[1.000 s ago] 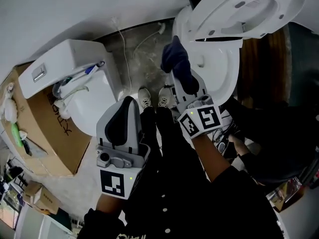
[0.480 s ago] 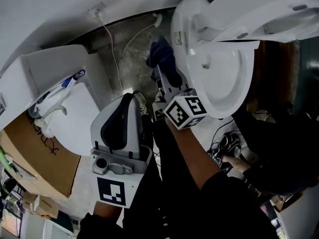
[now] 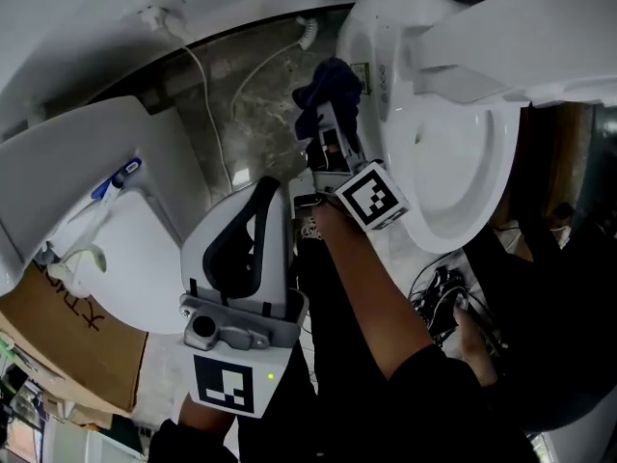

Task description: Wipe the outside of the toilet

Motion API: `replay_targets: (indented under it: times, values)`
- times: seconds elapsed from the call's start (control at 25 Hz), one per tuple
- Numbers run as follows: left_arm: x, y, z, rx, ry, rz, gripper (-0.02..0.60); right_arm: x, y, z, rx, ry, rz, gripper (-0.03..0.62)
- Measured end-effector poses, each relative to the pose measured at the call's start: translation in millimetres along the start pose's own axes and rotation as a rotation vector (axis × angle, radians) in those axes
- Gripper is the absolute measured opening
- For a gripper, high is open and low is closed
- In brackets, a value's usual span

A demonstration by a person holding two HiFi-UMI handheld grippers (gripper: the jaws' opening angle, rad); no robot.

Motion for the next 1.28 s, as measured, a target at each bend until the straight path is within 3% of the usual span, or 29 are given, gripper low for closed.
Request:
replay_targets:
  times: [0.36,0.64,0.96,1.28]
  values:
    - [-33,-21,-13,-0.009,0.009,-0.002,0.011,1,-39,41,-0.032,-0.363,0.169,0.058]
    - [-46,-30,-18,-0.011,0.010,-0.002,0.011,-5,-52,59,-0.011,-0.461,0.221,0.058]
    - [-72,-27,-26,-0.003,0.000,-0.022,0.012,-20,-70,95,0.006,-0.484,0.231,0.057]
    - [-97,-29,-31,-0.002,-0.004,-0.030,0.011,-43,-94,131,-0.039,-0.573,0.254,0.057]
Point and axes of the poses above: the fingertips, and each gripper's own axes: y backward along the fingers, z to its right, x out of its top, the point moved 8 cm from there along y, backward along the fingers, and after that the axes turned 8 degrees about -x, right-handed, at the moved point
